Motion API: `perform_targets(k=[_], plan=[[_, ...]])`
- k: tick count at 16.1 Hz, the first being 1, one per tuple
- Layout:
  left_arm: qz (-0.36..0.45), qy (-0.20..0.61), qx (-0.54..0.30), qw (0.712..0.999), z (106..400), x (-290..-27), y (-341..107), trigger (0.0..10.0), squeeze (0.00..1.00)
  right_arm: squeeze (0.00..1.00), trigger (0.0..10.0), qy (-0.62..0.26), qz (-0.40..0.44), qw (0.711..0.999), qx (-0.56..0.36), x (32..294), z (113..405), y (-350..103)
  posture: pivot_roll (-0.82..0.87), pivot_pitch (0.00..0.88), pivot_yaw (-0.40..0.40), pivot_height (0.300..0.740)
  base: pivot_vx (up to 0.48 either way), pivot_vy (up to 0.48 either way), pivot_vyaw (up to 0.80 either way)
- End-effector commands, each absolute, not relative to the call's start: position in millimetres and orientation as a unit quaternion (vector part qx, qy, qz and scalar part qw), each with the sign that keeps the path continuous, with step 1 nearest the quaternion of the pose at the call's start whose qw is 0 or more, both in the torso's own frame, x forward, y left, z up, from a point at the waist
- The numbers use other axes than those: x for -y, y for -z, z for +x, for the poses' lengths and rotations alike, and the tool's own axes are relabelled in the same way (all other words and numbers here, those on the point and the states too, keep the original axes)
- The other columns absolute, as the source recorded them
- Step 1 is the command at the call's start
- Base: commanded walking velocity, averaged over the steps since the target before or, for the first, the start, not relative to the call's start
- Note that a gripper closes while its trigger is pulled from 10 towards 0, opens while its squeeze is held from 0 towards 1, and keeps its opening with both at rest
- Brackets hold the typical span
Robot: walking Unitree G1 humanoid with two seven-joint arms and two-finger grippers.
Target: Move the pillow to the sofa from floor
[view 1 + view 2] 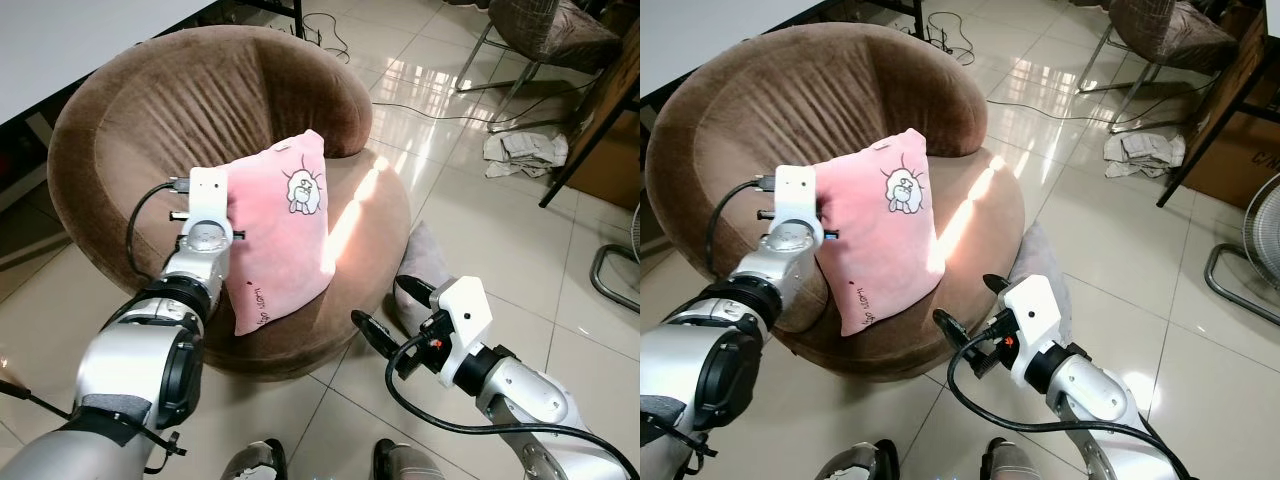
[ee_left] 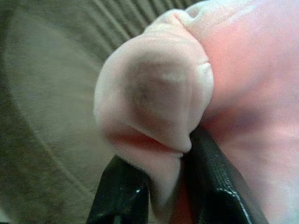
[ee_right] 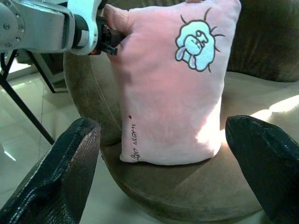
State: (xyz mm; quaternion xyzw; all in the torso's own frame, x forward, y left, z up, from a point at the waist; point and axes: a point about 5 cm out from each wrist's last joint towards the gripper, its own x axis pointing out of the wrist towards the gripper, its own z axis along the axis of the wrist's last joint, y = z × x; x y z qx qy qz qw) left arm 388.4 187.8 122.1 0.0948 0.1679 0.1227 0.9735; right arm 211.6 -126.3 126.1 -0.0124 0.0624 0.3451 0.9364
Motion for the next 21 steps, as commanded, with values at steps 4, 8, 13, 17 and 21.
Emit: perform_targets(k=[4, 8, 13, 17, 21], plan=[[0.106, -0.154, -0.171, 0.967, 388.3, -205.9, -127.8, 10.0, 1.00, 0.00, 10.0, -0.350, -0.018, 0.935, -0.058, 129.1, 217.3, -122.6, -0.19, 0.187, 0.037, 0.740, 0.000, 0.000, 0.00], [0.106, -0.160, -0.173, 0.966, 386.7, -212.9, -127.2, 10.0, 1.00, 0.00, 10.0, -0.347, -0.020, 0.936, -0.060, 130.6, 219.6, -118.0, -0.19, 0.182, 0.037, 0.740, 0.000, 0.000, 0.00], [0.117, -0.150, -0.161, 0.968, 388.2, -211.7, -130.2, 10.0, 1.00, 0.00, 10.0, -0.347, -0.024, 0.936, -0.053, 132.2, 224.2, -116.3, -0.19, 0.175, 0.033, 0.740, 0.000, 0.000, 0.00], [0.170, -0.152, -0.104, 0.968, 393.3, -211.7, -146.1, 10.0, 1.00, 0.00, 10.0, -0.344, -0.027, 0.937, -0.045, 132.9, 226.7, -116.6, -0.18, 0.171, 0.033, 0.740, 0.000, 0.000, 0.00], [0.276, -0.143, -0.025, 0.950, 397.4, -205.7, -164.0, 10.0, 0.00, 0.00, 10.0, -0.340, -0.031, 0.939, -0.039, 131.6, 229.1, -115.1, -0.17, 0.168, 0.033, 0.740, 0.000, 0.000, 0.00]])
